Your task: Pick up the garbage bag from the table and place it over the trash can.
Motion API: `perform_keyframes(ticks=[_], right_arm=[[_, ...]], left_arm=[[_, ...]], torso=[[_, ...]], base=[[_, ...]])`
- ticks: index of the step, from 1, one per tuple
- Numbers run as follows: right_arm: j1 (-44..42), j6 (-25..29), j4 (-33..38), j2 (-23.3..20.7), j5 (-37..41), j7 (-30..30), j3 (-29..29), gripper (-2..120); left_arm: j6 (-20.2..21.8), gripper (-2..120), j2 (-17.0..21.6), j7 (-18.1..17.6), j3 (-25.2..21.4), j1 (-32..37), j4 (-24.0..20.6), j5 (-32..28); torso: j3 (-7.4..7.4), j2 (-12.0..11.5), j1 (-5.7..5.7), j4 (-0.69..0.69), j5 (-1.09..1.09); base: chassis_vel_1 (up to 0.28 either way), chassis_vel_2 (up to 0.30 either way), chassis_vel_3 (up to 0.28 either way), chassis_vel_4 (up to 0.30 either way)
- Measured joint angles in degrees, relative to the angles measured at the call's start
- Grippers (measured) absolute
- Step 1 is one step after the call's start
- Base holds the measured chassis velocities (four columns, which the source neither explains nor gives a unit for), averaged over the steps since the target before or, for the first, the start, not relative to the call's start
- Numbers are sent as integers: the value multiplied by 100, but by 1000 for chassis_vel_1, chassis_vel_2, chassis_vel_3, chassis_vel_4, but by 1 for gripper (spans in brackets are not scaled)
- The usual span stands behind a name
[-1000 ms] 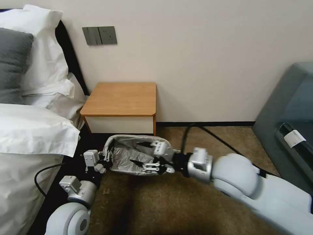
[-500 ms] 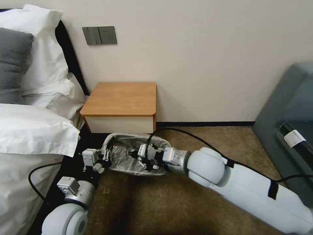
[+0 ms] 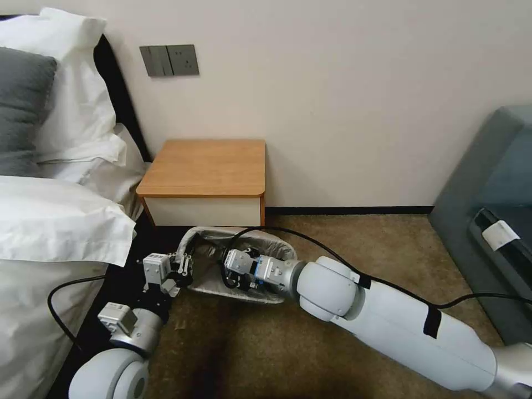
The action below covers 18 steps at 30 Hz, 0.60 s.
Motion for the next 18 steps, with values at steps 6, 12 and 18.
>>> perform_keyframes(ticks=[6, 12, 18], right_arm=[[68, -148, -112, 89, -44, 62, -83, 0], [110, -205, -313, 195, -186, 99, -202, 0], [115, -267, -566, 291, -394, 95, -237, 0]], left_arm=[[-2, 8, -69, 47, 21, 25, -17, 50], [-6, 8, -124, 69, 32, 39, -42, 90], [-8, 8, -148, 81, 22, 62, -85, 94]], torso=[[0, 0, 0, 0, 0], [0, 0, 0, 0, 0], [0, 0, 0, 0, 0]], base=[[0, 0, 0, 0], [0, 0, 0, 0], [0, 0, 0, 0]])
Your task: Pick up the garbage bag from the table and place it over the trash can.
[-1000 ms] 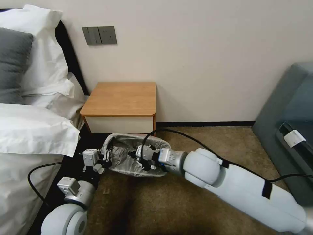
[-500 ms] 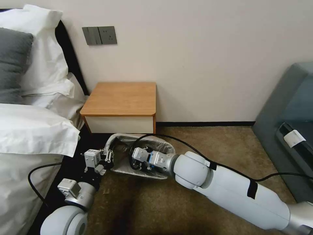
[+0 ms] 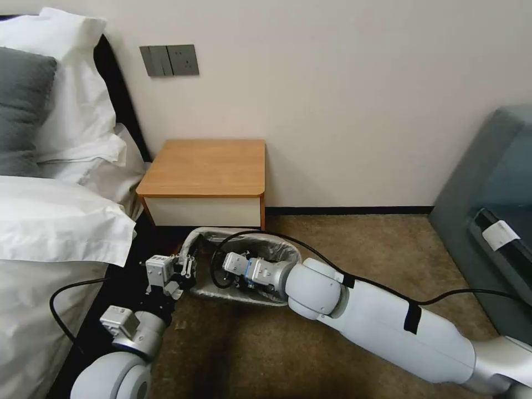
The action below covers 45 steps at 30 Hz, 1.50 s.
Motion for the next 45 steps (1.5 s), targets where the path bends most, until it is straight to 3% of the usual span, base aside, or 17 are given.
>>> perform_keyframes(ticks=[19, 35, 45], right_arm=[[61, -97, -584, 210, -156, 125, -100, 0], [129, -101, -552, 372, 501, 738, -175, 0], [126, -101, -520, 330, 542, 811, -239, 0]], left_arm=[[0, 8, -73, 54, 23, 43, -18, 54], [-2, 8, -112, 81, 139, 50, 64, 185], [-3, 8, -117, 81, 124, 53, 90, 198]], torso=[[0, 0, 0, 0, 0], [0, 0, 0, 0, 0], [0, 0, 0, 0, 0]], base=[[0, 0, 0, 0], [0, 0, 0, 0], [0, 0, 0, 0]])
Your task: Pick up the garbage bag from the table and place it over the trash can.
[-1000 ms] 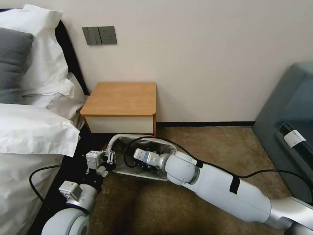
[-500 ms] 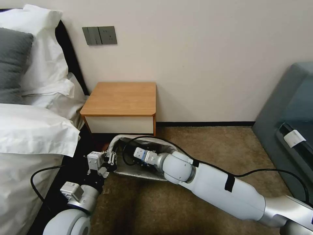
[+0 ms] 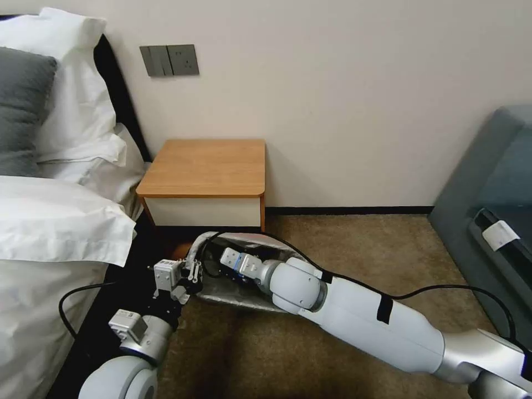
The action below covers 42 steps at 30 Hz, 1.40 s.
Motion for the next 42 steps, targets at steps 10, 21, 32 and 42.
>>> perform_keyframes(ticks=[10, 21, 32, 42], right_arm=[[20, 0, 854, -319, 591, 224, 39, 0], [-569, 39, 1968, -1015, 2167, 709, 880, 0], [-2971, 961, 2962, -1655, 2004, 1211, 3089, 26], [-5999, 2322, 3285, 224, -238, 1355, 5206, 67]], left_arm=[[-25, 8, -5, -171, -69, -45, 274, -82], [315, 7, 11, -716, -108, -111, 352, -804], [829, 7, 64, -1366, -80, -140, 347, -1585], [1369, 7, 113, -1808, 207, -113, 304, -1760]], torso=[[0, 0, 0, 0, 0], [-1, 0, 0, 0, 2], [0, 0, 0, 0, 0], [-1, 0, 0, -1, -2]], base=[[0, 0, 0, 0], [0, 0, 0, 0], [0, 0, 0, 0], [0, 0, 0, 0]])
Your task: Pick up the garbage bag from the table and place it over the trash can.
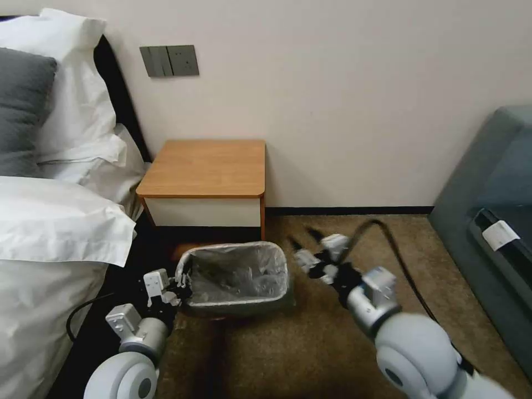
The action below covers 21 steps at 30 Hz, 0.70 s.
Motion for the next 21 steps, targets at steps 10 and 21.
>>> perform_keyframes(ticks=[10, 21], right_arm=[[-1007, 767, 60, 817, -988, -53, 497, 98], [-832, 766, -39, 925, -950, -40, 471, 100]], left_arm=[[84, 7, 0, -545, 413, 313, -111, 337], [-6, 7, -36, -645, 859, 606, -164, 586]], torso=[[0, 0, 0, 1, 1], [0, 0, 0, 1, 3]], base=[[0, 0, 0, 0], [0, 0, 0, 0]])
